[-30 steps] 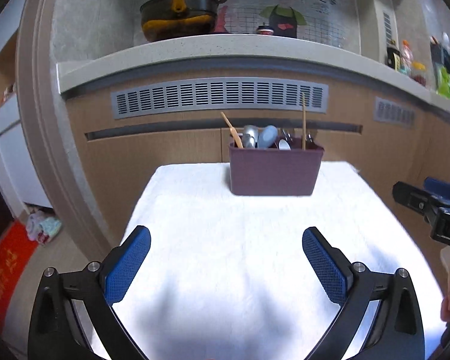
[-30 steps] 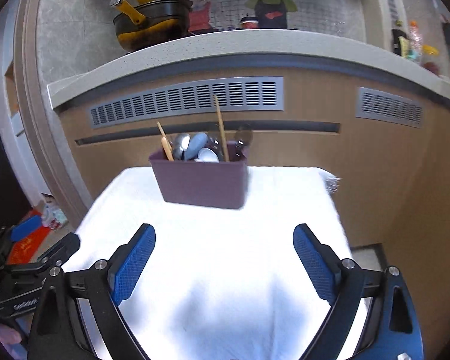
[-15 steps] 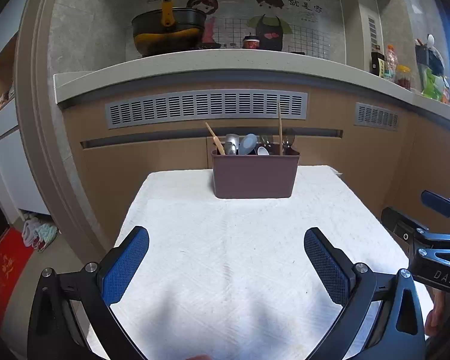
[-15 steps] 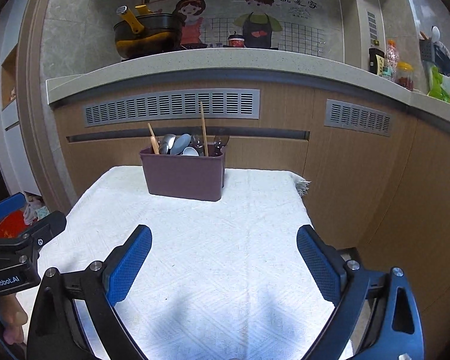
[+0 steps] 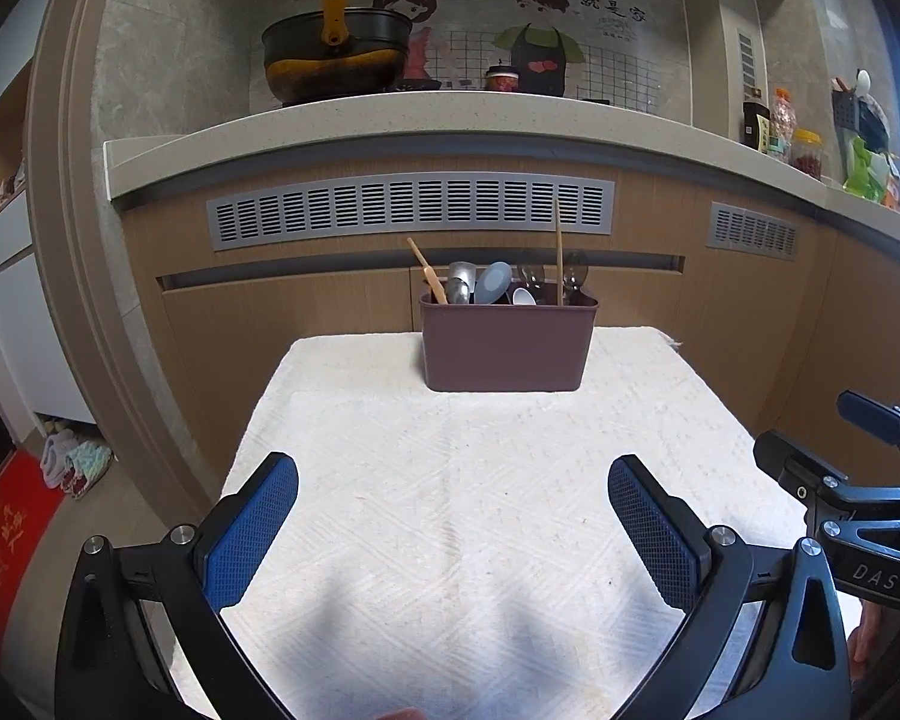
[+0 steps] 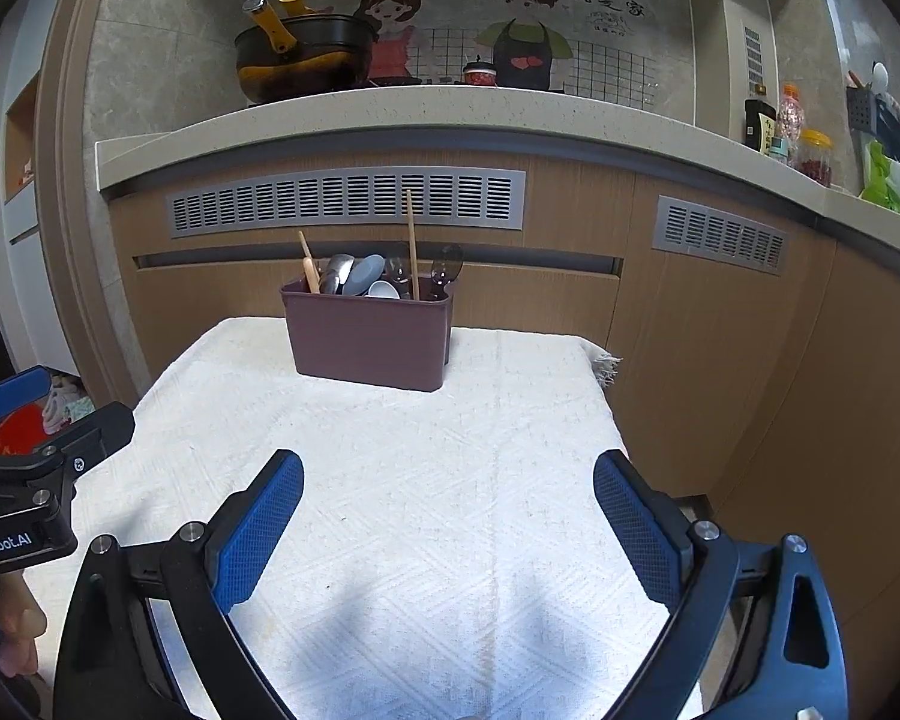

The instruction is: Organize utensils

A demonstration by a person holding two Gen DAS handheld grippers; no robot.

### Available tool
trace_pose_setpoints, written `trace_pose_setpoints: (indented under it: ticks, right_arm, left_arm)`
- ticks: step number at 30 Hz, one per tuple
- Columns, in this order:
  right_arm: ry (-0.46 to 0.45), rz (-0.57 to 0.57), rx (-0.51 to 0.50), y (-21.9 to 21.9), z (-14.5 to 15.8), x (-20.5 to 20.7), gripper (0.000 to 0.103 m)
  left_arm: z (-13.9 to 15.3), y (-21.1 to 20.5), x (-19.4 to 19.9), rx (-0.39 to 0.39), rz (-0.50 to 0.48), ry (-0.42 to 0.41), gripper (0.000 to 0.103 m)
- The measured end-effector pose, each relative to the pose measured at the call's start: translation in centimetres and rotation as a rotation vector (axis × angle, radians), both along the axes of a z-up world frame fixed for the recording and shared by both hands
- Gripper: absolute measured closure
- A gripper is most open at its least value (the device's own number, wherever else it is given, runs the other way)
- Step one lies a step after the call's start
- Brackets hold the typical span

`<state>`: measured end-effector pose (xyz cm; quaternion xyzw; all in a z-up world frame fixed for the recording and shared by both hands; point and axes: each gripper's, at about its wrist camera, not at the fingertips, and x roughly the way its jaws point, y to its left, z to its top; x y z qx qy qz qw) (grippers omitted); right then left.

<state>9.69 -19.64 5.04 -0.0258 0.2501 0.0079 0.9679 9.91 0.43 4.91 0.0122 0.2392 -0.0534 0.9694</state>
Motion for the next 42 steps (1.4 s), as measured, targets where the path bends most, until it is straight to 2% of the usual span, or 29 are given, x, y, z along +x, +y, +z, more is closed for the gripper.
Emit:
trace_pose_setpoints:
  ticks: [42]
  right_arm:
    - [0.007,-0.003,0.024,-0.15,-0.07,-0.29,0.006]
  left_arm:
    - [-0.74,0.26,0.55,-0.007,-0.008,0.045,0.000]
